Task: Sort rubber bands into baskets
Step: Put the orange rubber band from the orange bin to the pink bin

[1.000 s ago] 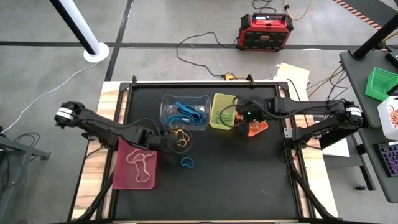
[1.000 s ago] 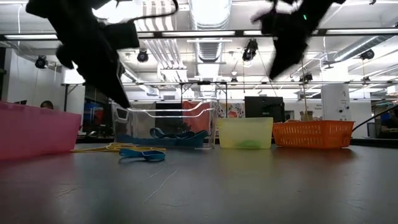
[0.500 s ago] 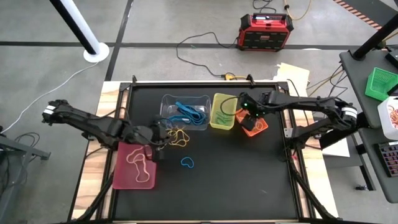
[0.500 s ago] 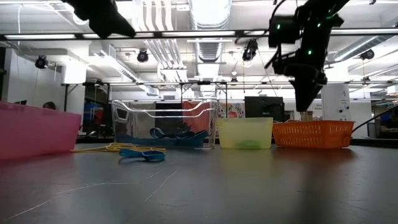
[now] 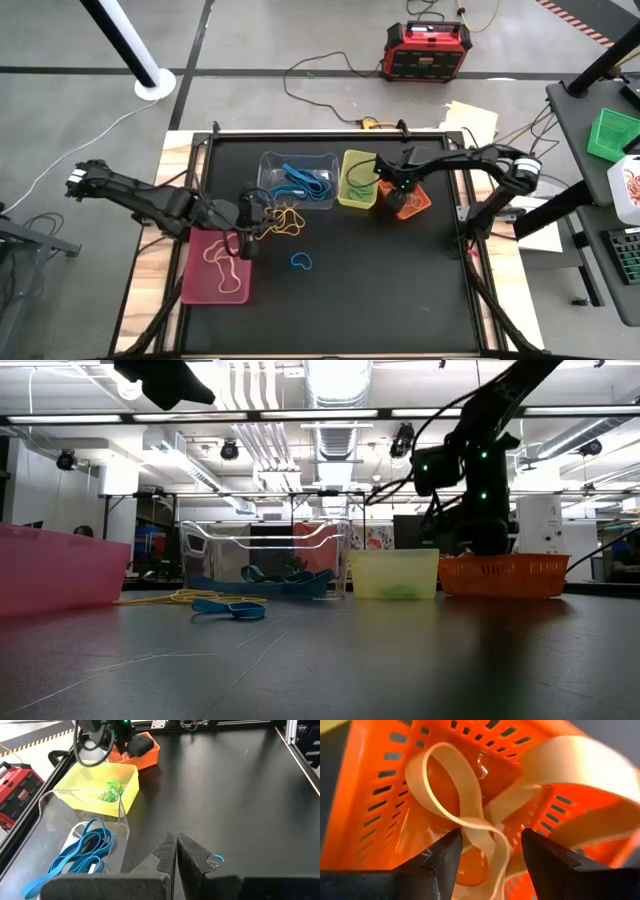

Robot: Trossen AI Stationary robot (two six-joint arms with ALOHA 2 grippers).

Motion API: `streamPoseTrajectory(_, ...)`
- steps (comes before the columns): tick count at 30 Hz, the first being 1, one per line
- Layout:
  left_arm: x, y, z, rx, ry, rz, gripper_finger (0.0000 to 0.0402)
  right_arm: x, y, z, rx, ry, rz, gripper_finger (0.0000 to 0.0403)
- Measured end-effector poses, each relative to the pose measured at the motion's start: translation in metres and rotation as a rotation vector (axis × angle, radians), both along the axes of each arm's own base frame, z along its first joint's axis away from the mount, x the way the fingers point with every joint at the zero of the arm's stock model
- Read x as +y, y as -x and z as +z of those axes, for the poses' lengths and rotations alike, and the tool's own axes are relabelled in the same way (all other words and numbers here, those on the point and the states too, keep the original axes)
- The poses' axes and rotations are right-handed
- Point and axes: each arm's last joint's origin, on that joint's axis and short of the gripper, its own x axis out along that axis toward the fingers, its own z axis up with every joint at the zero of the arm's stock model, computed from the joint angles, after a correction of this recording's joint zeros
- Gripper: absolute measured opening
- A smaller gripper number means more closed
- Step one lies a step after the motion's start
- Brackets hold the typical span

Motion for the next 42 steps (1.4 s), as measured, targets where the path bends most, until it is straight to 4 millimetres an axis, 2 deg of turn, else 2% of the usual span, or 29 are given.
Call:
streamPoseTrajectory(3,0.0,-0.001,-0.002,0.008,-0.005,-0.002,0.0,-0.001,-0.002,-0.008,0.026,-0.015,0.003,0.0192)
streamPoseTrajectory(5,0.0,-0.001,-0.002,0.01,-0.006,-0.002,0.0,-0.001,-0.002,-0.009,0.026,-0.026,0.007,0.0171)
streamPoseTrajectory(9,0.0,-0.002,-0.002,0.01,-0.006,-0.002,0.0,0.001,-0.001,-0.004,0.013,-0.035,0.005,0.0089)
streamPoseTrajectory(12,0.0,-0.002,-0.002,0.01,-0.007,-0.002,0.0,0.003,0.004,0.01,0.003,-0.029,-0.011,0.0024)
streamPoseTrajectory(17,0.0,-0.001,-0.002,0.009,-0.013,0.008,0.0,0.007,0.013,0.04,-0.053,0.004,-0.024,0.0012)
streamPoseTrajectory(22,0.0,-0.002,-0.002,0.008,-0.015,0.011,0.0,0.013,0.024,0.081,-0.123,0.074,-0.043,0.001)
streamPoseTrajectory(29,0.0,-0.002,0.002,-0.005,-0.007,0.012,0.0,0.034,0.029,0.151,-0.414,0.154,0.024,0.0009)
streamPoseTrajectory(32,0.0,-0.001,0.017,-0.027,0.005,0.016,0.0,0.047,0.015,0.175,-0.603,0.152,0.12,0.0009)
streamPoseTrajectory(35,0.002,0.005,0.045,-0.035,0.007,0.018,0.0,0.062,-0.011,0.187,-0.794,0.161,0.242,0.0009)
streamPoseTrajectory(38,0.005,0.014,0.073,-0.025,-0.016,0.043,0.0,0.08,-0.046,0.189,-0.981,0.196,0.367,0.0009)
streamPoseTrajectory(42,0.013,0.031,0.111,-0.061,-0.072,0.133,0.0,0.107,-0.093,0.181,-1.19,0.228,0.502,0.0009)
